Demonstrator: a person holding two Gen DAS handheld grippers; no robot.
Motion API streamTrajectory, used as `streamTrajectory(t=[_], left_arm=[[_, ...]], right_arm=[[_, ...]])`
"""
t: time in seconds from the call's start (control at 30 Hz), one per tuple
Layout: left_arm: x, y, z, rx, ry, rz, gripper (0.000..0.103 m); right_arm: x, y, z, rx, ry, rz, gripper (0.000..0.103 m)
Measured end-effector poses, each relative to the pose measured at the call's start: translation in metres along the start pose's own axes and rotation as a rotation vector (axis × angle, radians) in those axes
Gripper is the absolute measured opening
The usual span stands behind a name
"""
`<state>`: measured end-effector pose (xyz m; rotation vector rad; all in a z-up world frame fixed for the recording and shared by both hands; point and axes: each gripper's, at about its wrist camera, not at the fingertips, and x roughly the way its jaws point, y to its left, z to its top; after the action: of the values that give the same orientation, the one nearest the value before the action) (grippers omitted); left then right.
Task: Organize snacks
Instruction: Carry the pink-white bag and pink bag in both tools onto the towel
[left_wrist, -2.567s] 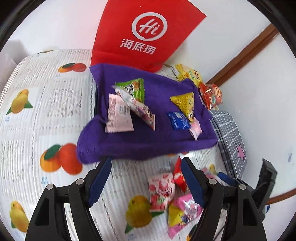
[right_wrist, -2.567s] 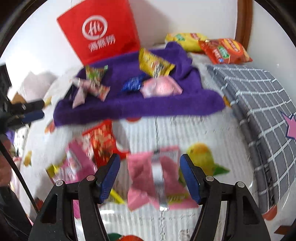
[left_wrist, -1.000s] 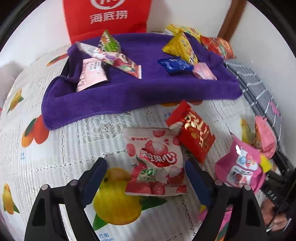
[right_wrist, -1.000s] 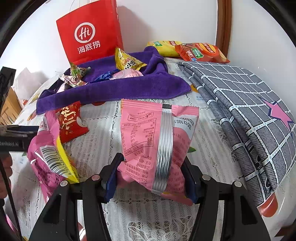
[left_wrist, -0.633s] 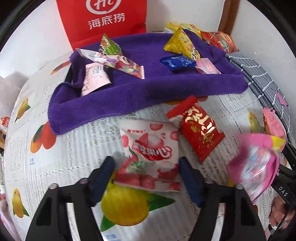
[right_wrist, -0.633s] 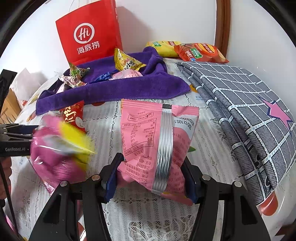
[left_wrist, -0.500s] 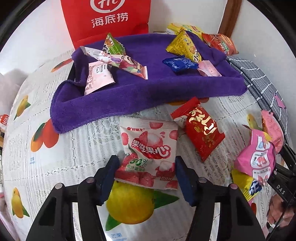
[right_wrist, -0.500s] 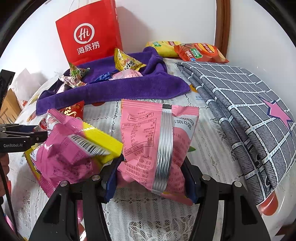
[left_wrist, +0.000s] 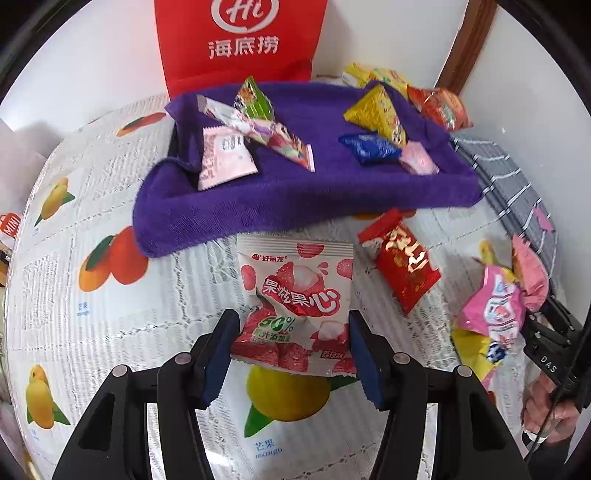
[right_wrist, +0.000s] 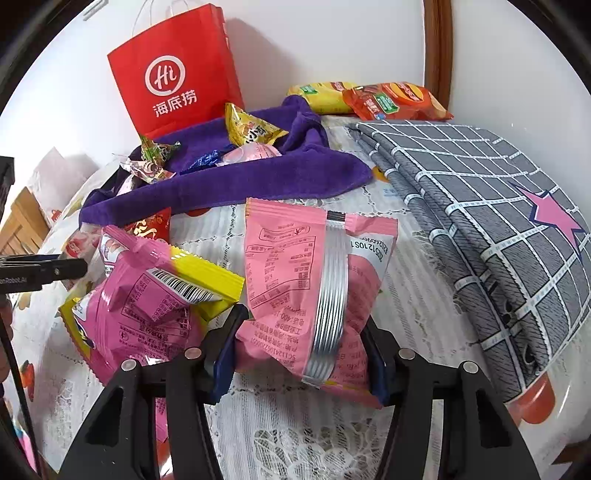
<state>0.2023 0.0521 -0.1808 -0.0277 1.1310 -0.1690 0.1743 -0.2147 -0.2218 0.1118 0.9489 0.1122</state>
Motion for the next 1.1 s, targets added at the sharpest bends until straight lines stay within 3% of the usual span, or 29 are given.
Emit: streamTrajectory(t=[0.23,0.5,0.8,1.1], left_arm=[[-0.026,0.011,0.011,-0.045,-0.06,-0.085,0.057],[-0.046,0.021,0.031,-0.09,-0.123,-0.117,0.057],[-0.047,0.031,0.062,-0.142,-0.186,-0.108,0.057],[-0.016,0.042,0.088,-0.195,-0.226,-0.057,0.058]], right_arm=[[-0.032,0.007,0.035,0.0,-0.094,0.026,0.057],[-0.053,0.025,0.081,-0.025,-0.165,0.09,0.057],[-0.017,0.047,0.136,-0.068,-0.17,0.121,0.057],[0.049,0.05,0.178,-0.062,-0.129,0.201,0.057]])
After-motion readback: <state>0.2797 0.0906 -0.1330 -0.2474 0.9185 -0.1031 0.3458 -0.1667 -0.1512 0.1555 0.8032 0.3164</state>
